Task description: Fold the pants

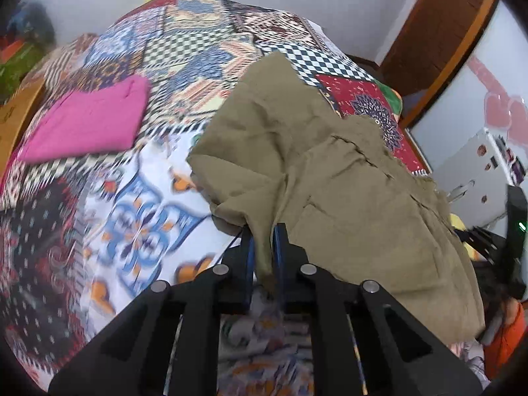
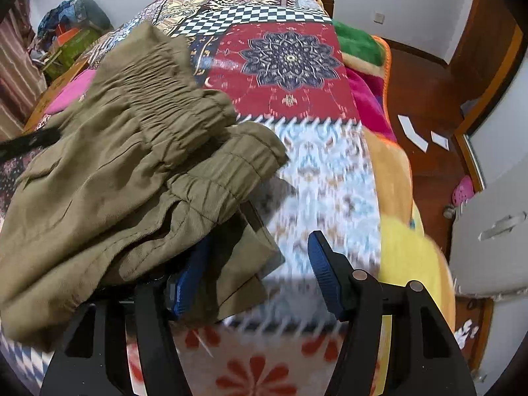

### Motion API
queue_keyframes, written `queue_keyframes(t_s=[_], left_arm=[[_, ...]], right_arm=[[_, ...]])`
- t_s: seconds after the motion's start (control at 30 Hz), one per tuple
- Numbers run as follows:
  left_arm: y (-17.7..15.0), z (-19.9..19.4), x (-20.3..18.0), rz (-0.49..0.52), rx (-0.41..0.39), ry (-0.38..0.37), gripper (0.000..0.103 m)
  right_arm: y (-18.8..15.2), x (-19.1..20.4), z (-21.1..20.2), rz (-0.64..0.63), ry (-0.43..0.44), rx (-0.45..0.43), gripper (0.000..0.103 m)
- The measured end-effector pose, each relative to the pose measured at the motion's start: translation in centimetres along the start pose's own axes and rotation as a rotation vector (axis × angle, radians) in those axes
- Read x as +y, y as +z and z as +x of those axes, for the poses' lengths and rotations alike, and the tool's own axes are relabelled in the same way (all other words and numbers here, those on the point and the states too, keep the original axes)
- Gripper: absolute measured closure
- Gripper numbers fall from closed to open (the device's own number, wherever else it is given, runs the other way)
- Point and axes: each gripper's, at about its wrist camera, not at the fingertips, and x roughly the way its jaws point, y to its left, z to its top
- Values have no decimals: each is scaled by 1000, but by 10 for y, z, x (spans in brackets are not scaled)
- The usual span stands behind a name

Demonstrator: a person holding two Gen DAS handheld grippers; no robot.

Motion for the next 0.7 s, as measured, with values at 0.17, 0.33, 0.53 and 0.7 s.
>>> queue_keyframes(t_s=[0.17,0.33,0.53,0.7], left_arm=[[-30,-26,11,-47,-18,-7,92],[-53,-53,13,-87,-31,-18,96],[-79,-76,16,-80,-24,5,99],[-71,-97,30,-96,-74,40,98]], right_arm=[[21,13,9,-57,-25,-8,46],[41,17,17,-91,-30,-1,46],[50,9,6,-73,-70,-8,46],[42,3,-31,-62,-83,-68,46]])
